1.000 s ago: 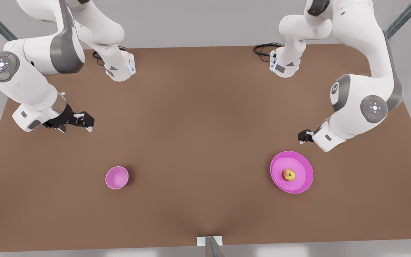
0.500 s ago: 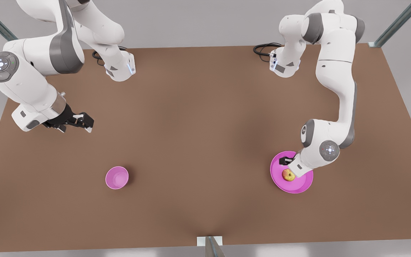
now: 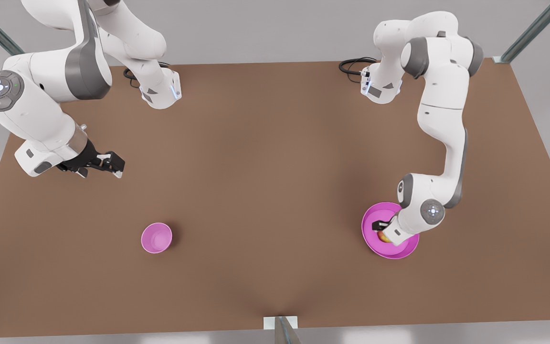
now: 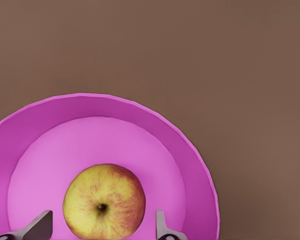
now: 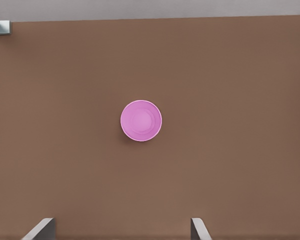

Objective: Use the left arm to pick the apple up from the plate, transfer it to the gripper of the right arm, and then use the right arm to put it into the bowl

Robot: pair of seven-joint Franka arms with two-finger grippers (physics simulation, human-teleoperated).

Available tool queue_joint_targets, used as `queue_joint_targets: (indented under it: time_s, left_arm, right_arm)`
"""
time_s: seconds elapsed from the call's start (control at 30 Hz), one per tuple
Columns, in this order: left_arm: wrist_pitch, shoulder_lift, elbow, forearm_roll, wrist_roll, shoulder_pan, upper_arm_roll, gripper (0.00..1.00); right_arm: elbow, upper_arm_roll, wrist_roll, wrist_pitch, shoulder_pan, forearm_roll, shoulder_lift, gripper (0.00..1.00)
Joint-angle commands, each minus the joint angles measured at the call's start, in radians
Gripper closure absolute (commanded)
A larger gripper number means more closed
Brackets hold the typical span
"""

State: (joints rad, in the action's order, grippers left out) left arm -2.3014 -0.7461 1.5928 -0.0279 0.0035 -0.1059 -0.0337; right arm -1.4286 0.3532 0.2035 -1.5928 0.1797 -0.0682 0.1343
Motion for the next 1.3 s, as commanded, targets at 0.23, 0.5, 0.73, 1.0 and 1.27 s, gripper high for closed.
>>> queue_joint_targets:
  time_s: [0.23, 0.5, 0.73, 1.0, 1.27]
  left_arm:
    - [-0.064, -0.021, 0.001, 0.002, 0.018, 0.008, 0.0, 0.0]
    - [-0.066, -0.027, -0.001, 0.002, 0.039, 0.006, 0.0, 0.17]
    - [-0.081, -0.044, -0.001, 0.002, 0.039, 0.006, 0.0, 0.17]
    - [-0.079, -0.027, -0.024, 0.002, 0.047, -0.001, -0.002, 0.25]
    - [0.123, 0.162, -0.109, -0.13, 0.082, -0.011, -0.238, 0.23]
  right_arm:
    - [0.0, 0.001, -0.001, -0.001, 0.0, 0.001, -0.001, 0.0]
    - [0.0, 0.001, -0.001, -0.001, 0.0, 0.001, -0.001, 0.0]
    - [0.0, 0.001, -0.001, 0.001, 0.0, 0.001, -0.001, 0.0]
    - [-0.001, 0.001, -0.001, 0.001, 0.0, 0.001, -0.001, 0.0]
    - [0.0, 0.015, 0.036, -0.001, -0.009, 0.114, 0.01, 0.0]
